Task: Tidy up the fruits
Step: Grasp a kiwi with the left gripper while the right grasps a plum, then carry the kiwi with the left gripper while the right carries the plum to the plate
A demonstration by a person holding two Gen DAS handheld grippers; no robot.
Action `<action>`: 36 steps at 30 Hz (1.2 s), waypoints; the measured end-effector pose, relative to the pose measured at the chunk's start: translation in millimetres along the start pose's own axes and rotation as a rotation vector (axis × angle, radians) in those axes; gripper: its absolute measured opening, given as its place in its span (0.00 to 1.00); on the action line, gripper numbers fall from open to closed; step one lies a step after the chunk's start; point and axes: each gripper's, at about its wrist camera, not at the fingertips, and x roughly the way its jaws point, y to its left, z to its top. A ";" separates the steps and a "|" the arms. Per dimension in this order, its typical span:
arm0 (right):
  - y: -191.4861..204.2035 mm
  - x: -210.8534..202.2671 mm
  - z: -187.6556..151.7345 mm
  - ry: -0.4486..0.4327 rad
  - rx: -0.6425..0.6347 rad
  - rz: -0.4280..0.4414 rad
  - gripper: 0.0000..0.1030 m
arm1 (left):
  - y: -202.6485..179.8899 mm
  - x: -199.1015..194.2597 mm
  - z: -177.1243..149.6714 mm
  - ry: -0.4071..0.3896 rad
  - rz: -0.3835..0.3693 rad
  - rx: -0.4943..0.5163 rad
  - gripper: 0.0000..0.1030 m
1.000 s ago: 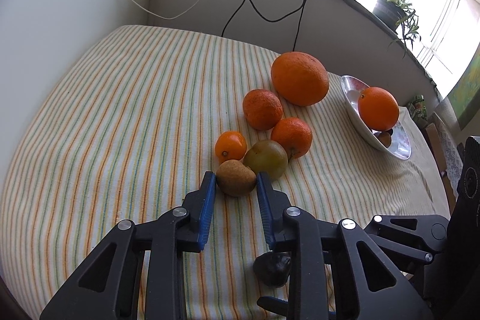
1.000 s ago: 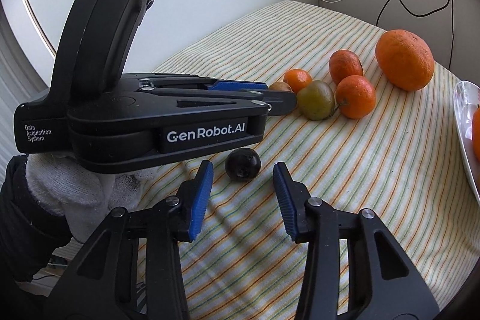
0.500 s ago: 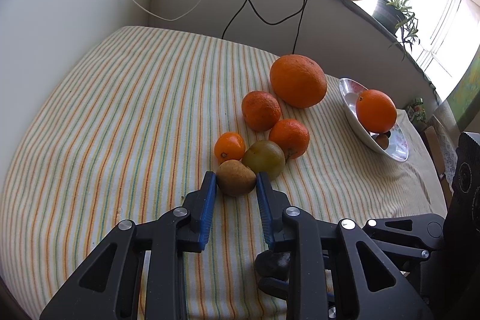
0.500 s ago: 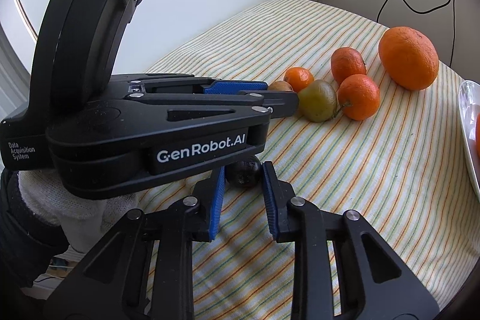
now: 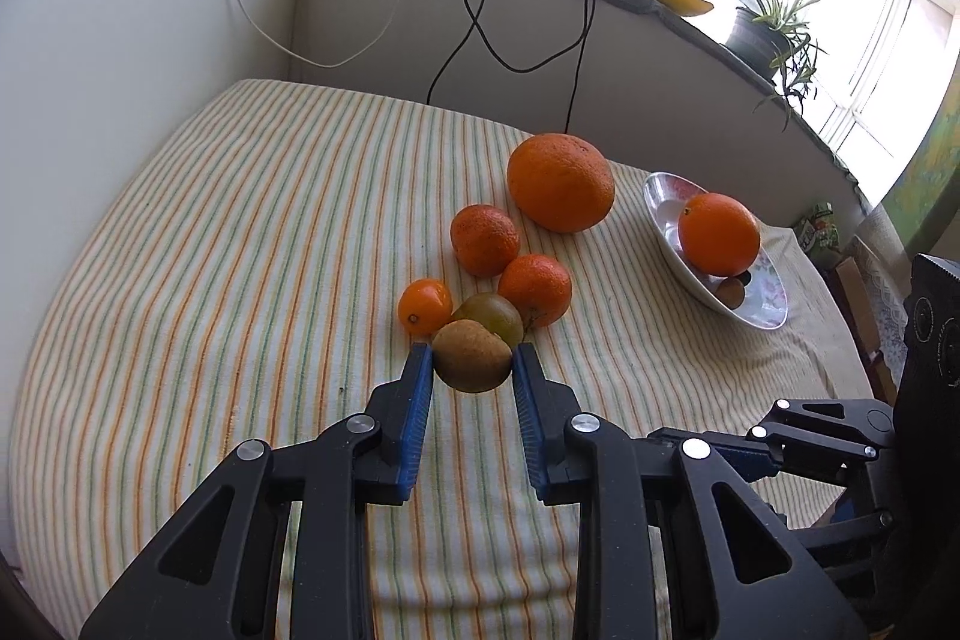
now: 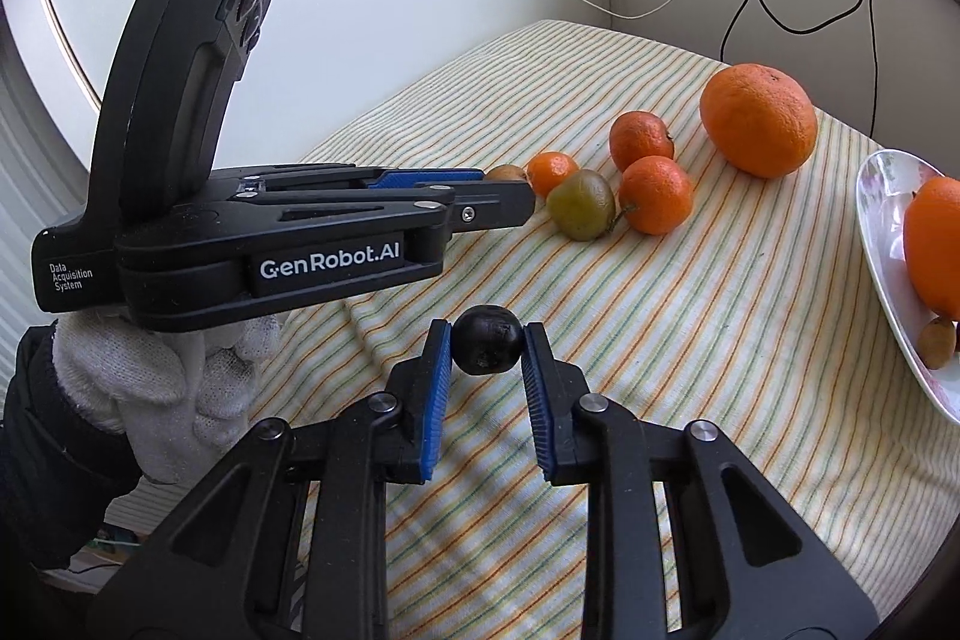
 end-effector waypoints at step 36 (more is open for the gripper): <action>-157.7 -145.3 -36.0 -0.184 0.247 -0.235 0.24 | -129.4 36.0 19.1 0.014 -0.142 0.120 0.25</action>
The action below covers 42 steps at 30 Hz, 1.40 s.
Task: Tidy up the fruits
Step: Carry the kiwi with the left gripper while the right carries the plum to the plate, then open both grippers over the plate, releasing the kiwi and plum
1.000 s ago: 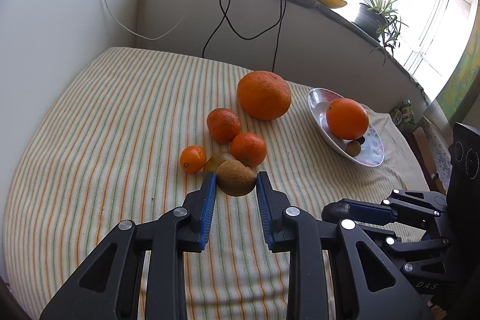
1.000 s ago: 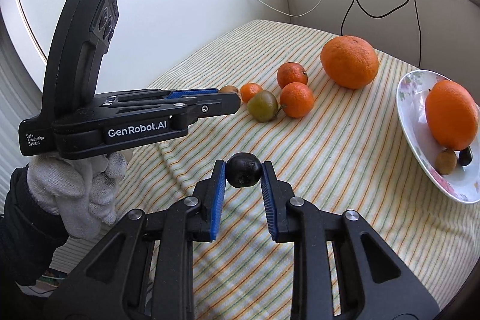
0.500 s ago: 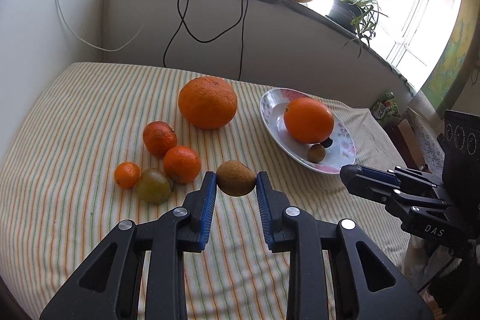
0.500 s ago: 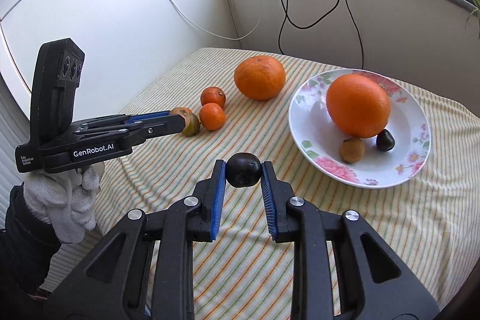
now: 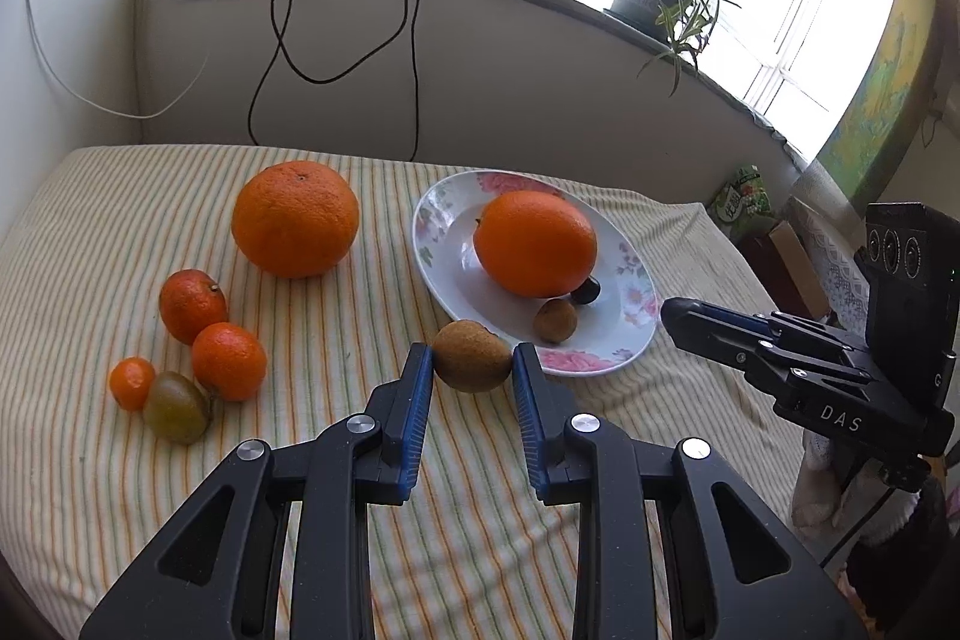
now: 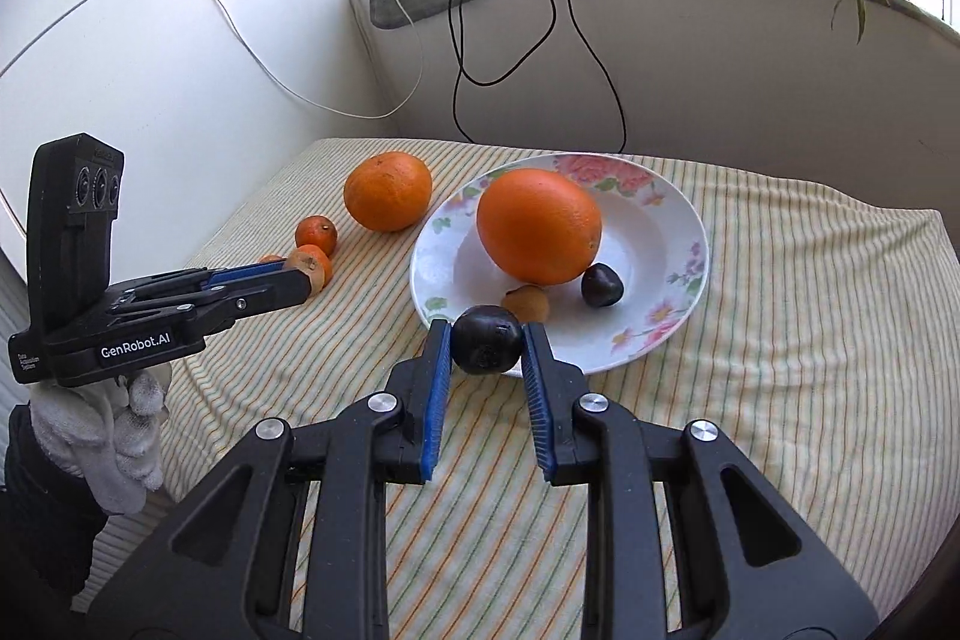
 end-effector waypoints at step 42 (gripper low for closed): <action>-29.0 28.0 5.6 0.039 0.004 -0.038 0.32 | -23.6 35.8 16.3 0.032 0.018 0.046 0.51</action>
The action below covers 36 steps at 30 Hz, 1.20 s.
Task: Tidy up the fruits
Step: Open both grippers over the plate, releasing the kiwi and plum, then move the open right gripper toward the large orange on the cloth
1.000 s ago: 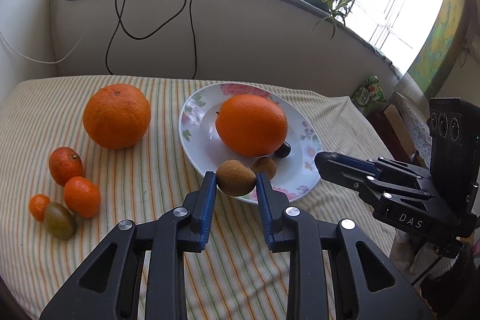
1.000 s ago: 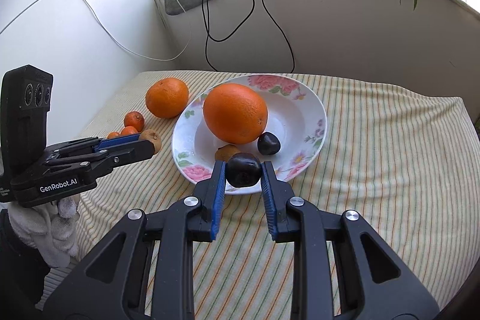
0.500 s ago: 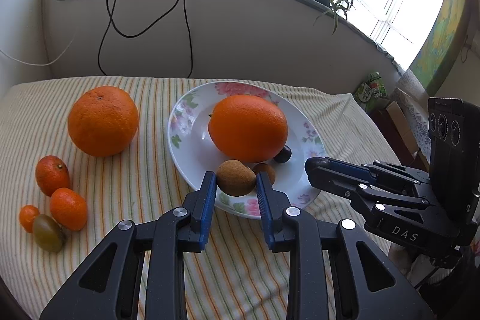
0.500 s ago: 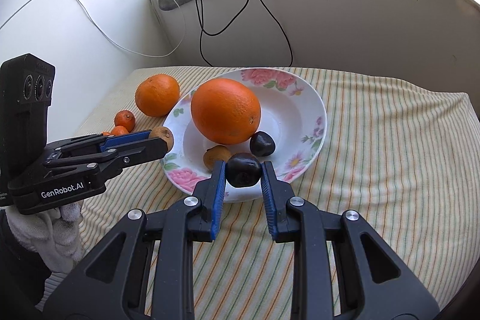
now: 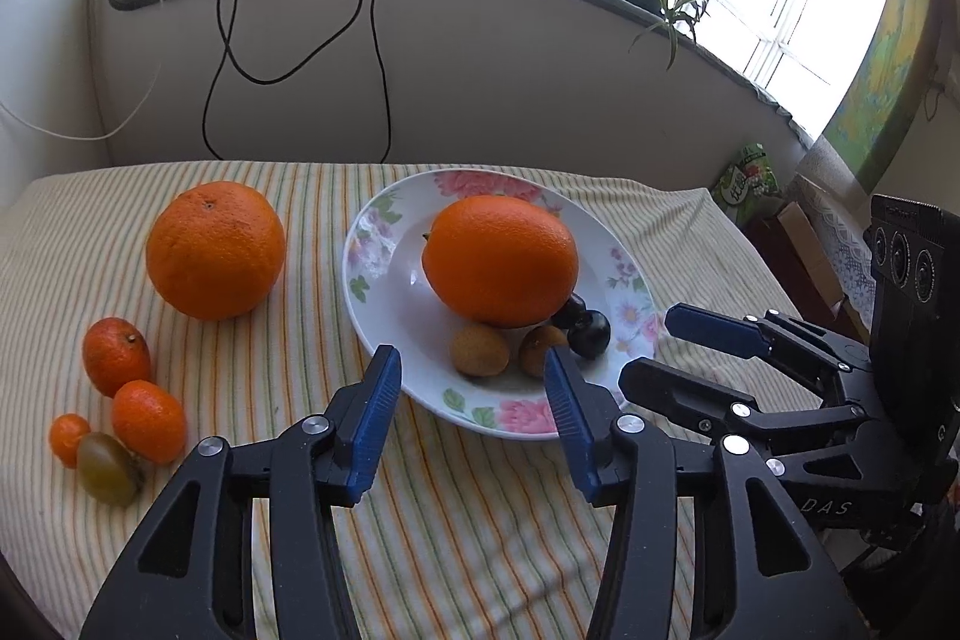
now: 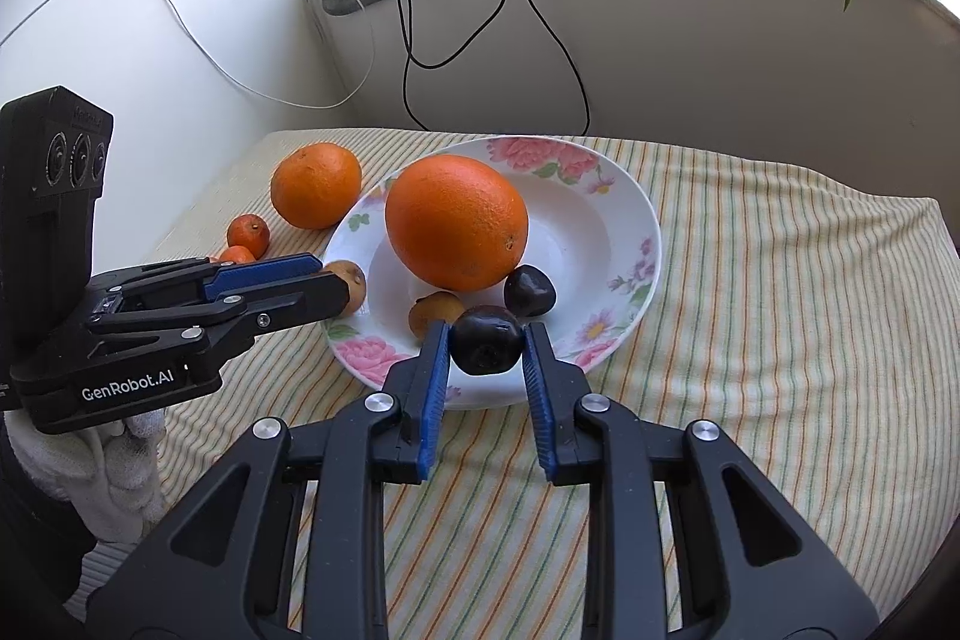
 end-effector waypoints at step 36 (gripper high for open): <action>32.2 -27.7 12.5 -0.049 -0.018 -0.004 0.89 | 60.5 -58.1 -11.5 -0.059 0.109 -0.122 0.78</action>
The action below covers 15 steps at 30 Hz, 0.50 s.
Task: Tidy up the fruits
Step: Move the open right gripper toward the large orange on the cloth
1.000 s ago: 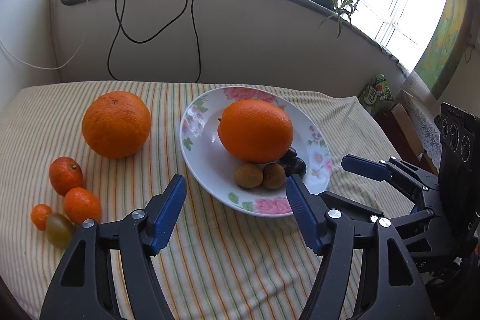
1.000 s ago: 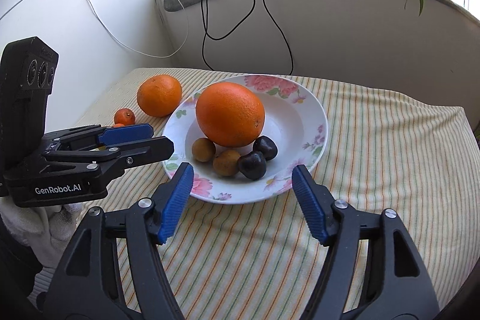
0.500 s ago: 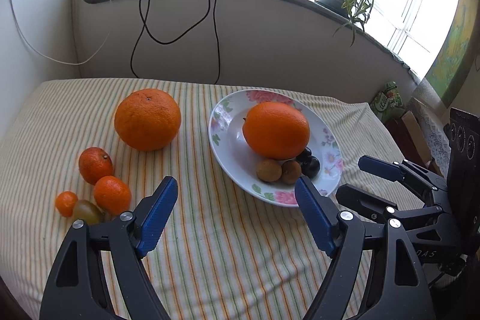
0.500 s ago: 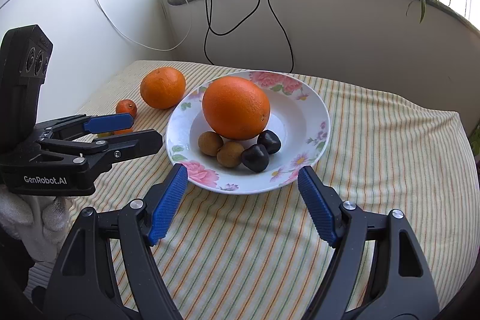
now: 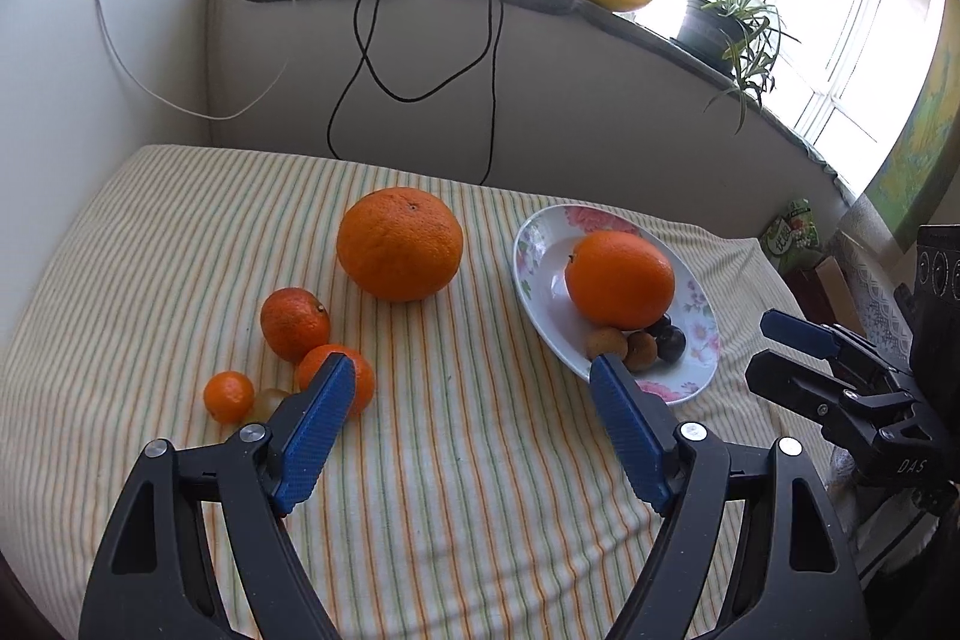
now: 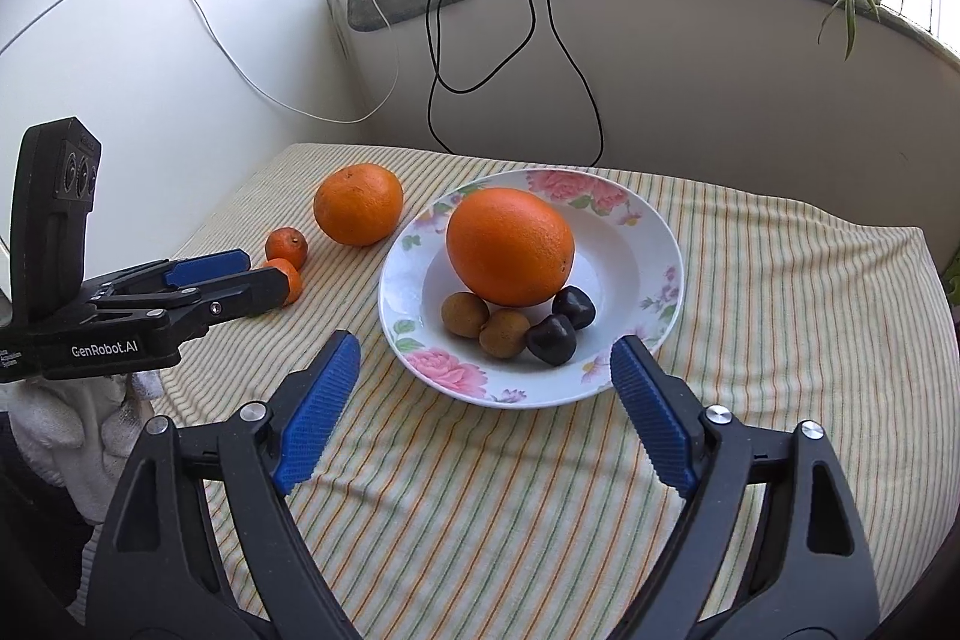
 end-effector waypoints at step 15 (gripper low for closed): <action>18.2 18.2 46.7 0.021 0.056 0.101 0.90 | 33.1 2.1 12.1 0.004 0.015 -0.025 0.78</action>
